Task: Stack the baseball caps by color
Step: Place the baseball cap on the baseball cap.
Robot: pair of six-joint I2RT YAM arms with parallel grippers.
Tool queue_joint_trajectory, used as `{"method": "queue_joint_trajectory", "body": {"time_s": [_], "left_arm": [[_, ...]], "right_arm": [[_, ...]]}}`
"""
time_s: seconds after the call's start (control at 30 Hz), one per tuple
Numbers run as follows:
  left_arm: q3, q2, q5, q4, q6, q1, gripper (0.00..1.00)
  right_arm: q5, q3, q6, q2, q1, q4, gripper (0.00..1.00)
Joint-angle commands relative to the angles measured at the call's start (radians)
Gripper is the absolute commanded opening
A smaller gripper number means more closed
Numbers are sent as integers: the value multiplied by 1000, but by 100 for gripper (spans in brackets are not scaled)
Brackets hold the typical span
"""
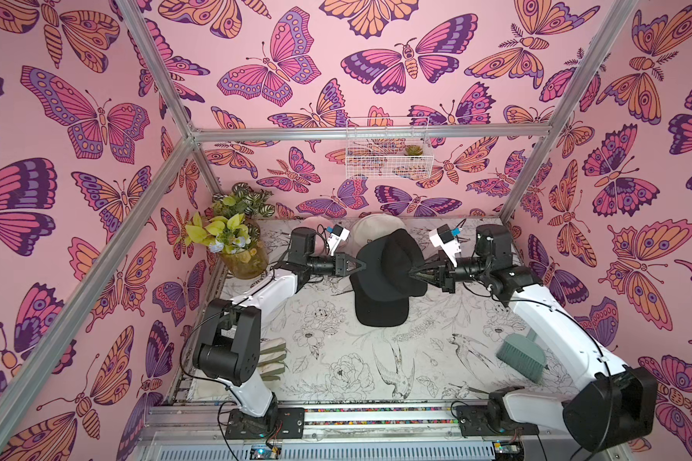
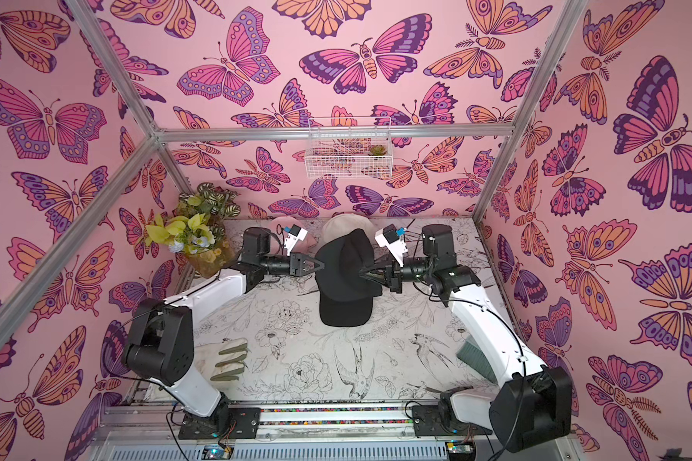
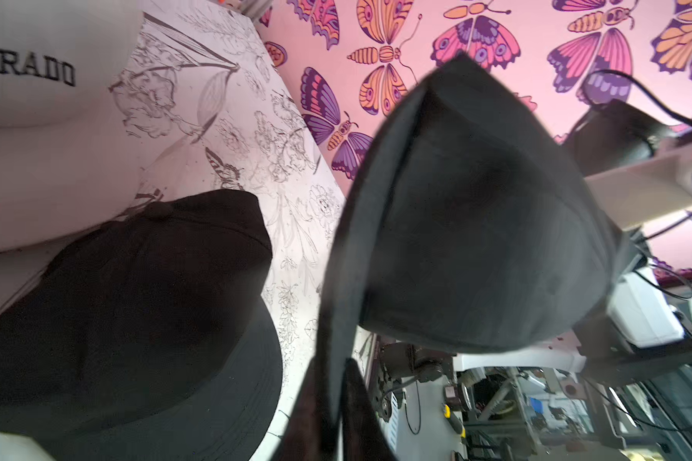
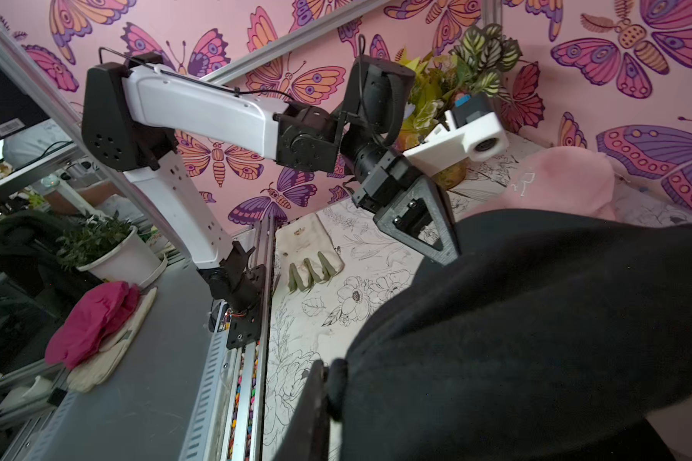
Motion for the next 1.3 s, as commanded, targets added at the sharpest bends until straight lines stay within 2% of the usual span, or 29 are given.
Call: {"method": "queue_joint_trajectory", "body": {"time_s": [0.0,0.07,0.17,0.27,0.33,0.43,0.5,0.6,0.67,0.73,0.93,1.03,1.13,1.27], "left_arm": [[-29,-31,-235,-100,92,24,52],[-31,-63,-259,-131,138,24,56],[-32,-114,-295,-168,211,23,61],[-28,-164,-322,-189,278,24,67],[-18,-195,-308,-206,316,24,66],[-5,-236,-254,-235,381,24,66],[-4,-261,-209,-254,430,24,72],[-1,-293,-51,-319,534,24,88],[19,-310,83,-438,653,17,89],[29,-334,118,-535,752,1,89],[40,-377,105,-736,979,-98,88],[82,-339,65,-856,1088,-168,94],[123,-284,-41,-893,1114,-237,97],[187,-205,-1,-999,1214,-268,97]], "right_arm": [[-89,84,-199,-15,32,-165,0],[-39,104,-257,-4,43,-224,0],[86,181,-475,28,86,-455,0],[238,263,-633,72,157,-634,0],[329,296,-691,93,203,-699,0],[329,318,-855,121,248,-798,0],[332,341,-940,142,283,-871,0],[368,391,-991,181,333,-953,0],[403,418,-1032,207,362,-1017,0],[451,436,-1049,231,388,-1064,0],[517,458,-1077,271,428,-1116,0],[520,471,-1090,283,443,-1121,0],[522,486,-1107,294,455,-1131,0],[516,503,-1141,326,459,-1160,0]]}}
